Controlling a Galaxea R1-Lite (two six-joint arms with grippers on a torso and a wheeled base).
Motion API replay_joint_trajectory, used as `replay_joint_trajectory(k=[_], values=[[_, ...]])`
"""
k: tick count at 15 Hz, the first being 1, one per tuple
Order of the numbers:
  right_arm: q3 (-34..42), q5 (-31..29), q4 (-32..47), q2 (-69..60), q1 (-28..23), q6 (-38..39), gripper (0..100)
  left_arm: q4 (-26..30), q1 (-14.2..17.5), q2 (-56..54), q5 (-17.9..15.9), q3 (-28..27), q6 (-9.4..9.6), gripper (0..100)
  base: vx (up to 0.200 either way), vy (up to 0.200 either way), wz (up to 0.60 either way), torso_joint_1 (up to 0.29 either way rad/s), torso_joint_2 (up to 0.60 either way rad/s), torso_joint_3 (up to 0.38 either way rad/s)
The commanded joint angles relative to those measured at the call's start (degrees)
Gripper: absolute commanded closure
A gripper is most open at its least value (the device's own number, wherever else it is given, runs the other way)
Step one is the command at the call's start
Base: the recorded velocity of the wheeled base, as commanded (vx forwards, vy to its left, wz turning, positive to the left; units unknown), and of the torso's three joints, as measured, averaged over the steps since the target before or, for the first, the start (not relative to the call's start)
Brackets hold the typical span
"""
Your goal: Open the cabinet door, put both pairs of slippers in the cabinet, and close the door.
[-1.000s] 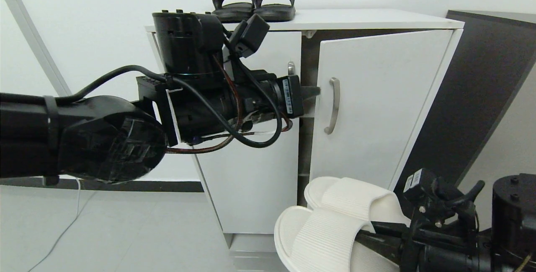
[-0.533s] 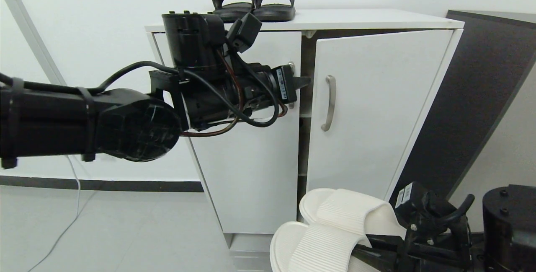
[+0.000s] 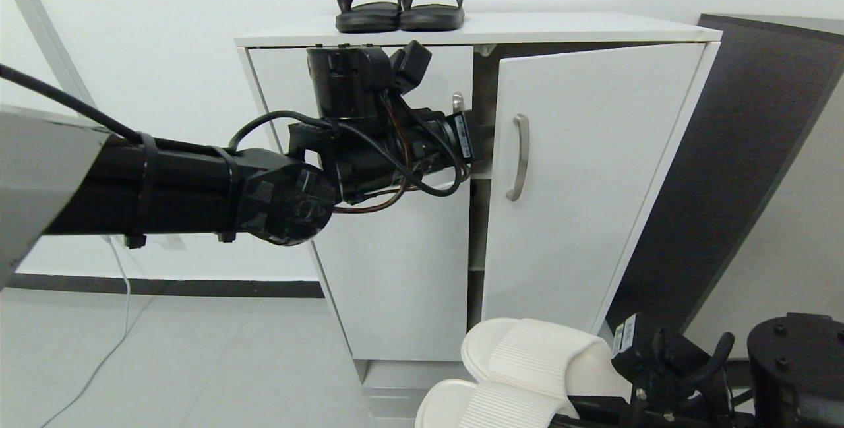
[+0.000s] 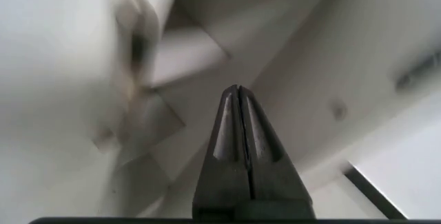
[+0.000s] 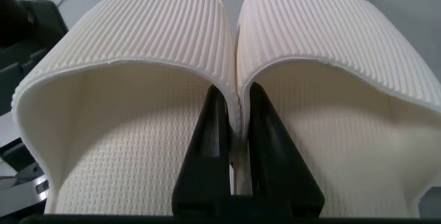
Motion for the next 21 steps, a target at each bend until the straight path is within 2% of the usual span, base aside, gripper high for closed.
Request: replay_joint_trajectory(k=[1, 4, 6, 12, 14, 16, 18, 19, 20, 21], values=[[0.2, 0.0, 0.0, 0.2, 0.5, 0.0, 100, -1.4, -2.6, -1.3, -0.1, 2.2, 0.24, 100, -0.2, 0.0, 0.0, -0.007, 0.0, -0.002], [0.3, 0.0, -0.1, 0.2, 1.4, 0.1, 100, -6.8, -7.9, -2.3, -0.1, 5.6, 0.24, 100, -0.2, 0.0, 0.0, 0.001, 0.0, 0.002], [0.4, 0.0, -0.1, 0.2, 1.4, 0.1, 100, -7.8, -8.0, -2.2, -0.1, 5.7, 0.15, 100, 0.0, 0.0, 0.0, 0.0, 0.0, 0.0], [0.4, 0.0, -0.4, 0.2, 1.4, 0.2, 100, -8.0, -6.2, -2.6, 0.1, 6.9, -0.03, 100, 0.0, 0.0, 0.0, 0.0, 0.0, 0.0], [0.3, 0.0, -0.4, 0.3, 1.4, 0.4, 100, -8.4, -4.7, -3.8, 0.7, 8.3, 0.06, 100, 0.0, 0.0, 0.0, 0.0, 0.0, 0.0], [-2.0, -1.5, -0.5, 3.8, -1.4, 0.6, 100, -8.3, -1.1, -9.0, 4.4, 13.9, 0.32, 100, 0.0, 0.0, 0.0, 0.0, 0.0, 0.0], [-2.6, -2.2, -0.5, 4.3, -1.9, 0.7, 100, -8.3, -0.6, -10.0, 4.8, 15.0, 0.5, 100, 0.0, 0.0, 0.0, 0.0, 0.0, 0.0], [-9.3, -12.8, -0.5, 10.3, -4.4, 7.0, 100, -7.7, 5.2, -21.8, 6.3, 27.4, 5.69, 100, 0.0, 0.0, 0.0, 0.0, 0.0, 0.0], [-12.1, -16.2, -0.3, 12.3, -5.4, 9.2, 100, -7.4, 7.0, -27.0, 8.2, 32.8, 8.5, 100, 0.0, 0.0, 0.0, 0.0, 0.0, 0.0], [-14.3, -17.9, -0.3, 14.2, -7.2, 10.4, 100, -6.4, 8.3, -32.1, 10.8, 37.4, 9.46, 100, 0.0, 0.0, 0.0, 0.0, 0.0, 0.0]])
